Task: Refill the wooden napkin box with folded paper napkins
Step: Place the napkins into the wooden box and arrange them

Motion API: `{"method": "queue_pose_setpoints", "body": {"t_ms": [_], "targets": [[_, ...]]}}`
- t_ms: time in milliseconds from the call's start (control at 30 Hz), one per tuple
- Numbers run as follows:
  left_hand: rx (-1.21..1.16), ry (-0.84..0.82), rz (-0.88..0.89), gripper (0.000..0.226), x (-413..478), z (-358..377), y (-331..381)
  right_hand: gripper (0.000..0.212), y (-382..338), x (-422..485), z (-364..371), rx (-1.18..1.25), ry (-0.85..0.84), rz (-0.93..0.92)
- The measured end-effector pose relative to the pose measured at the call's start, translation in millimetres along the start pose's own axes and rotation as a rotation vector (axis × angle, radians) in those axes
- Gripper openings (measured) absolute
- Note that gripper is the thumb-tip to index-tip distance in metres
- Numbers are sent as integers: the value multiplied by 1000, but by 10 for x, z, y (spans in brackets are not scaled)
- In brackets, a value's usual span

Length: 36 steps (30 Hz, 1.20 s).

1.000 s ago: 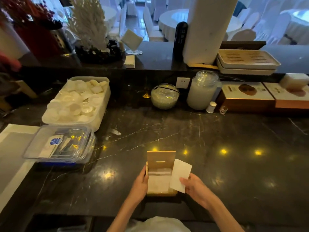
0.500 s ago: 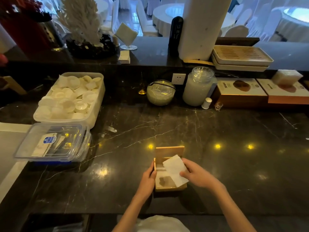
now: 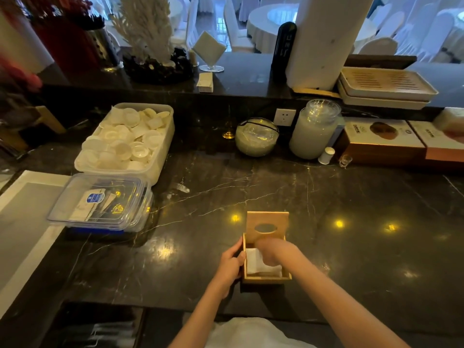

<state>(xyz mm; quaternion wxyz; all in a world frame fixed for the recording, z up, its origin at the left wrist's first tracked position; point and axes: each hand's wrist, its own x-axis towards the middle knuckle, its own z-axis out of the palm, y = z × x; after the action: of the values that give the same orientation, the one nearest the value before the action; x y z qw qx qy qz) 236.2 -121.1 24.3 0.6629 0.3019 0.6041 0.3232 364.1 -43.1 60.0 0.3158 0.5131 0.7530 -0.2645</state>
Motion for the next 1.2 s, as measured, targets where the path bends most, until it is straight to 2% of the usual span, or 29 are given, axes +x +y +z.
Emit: {"method": "queue_pose_setpoints", "body": {"t_ms": [167,333,533,667,767,867,1033,1200], "targets": [[0,8,12,48,27,15,-33,40,49,87,230,51,-54,17],[15,13,50,48,53,10,-69,57,18,107,317,202,0,-15],[21,38,62,49,99,17,-100,42,25,104,360,282,107,-1],[40,52,60,49,136,21,-133,47,21,104,389,189,68,-29],[49,63,64,48,152,26,-149,54,23,93,443,133,125,-24],[45,76,72,48,162,36,-158,55,50,99,473,147,189,-14],[35,84,86,48,156,49,-164,48,22,113,483,158,226,15],[39,78,91,48,149,52,-174,50,9,102,501,199,229,46]]}}
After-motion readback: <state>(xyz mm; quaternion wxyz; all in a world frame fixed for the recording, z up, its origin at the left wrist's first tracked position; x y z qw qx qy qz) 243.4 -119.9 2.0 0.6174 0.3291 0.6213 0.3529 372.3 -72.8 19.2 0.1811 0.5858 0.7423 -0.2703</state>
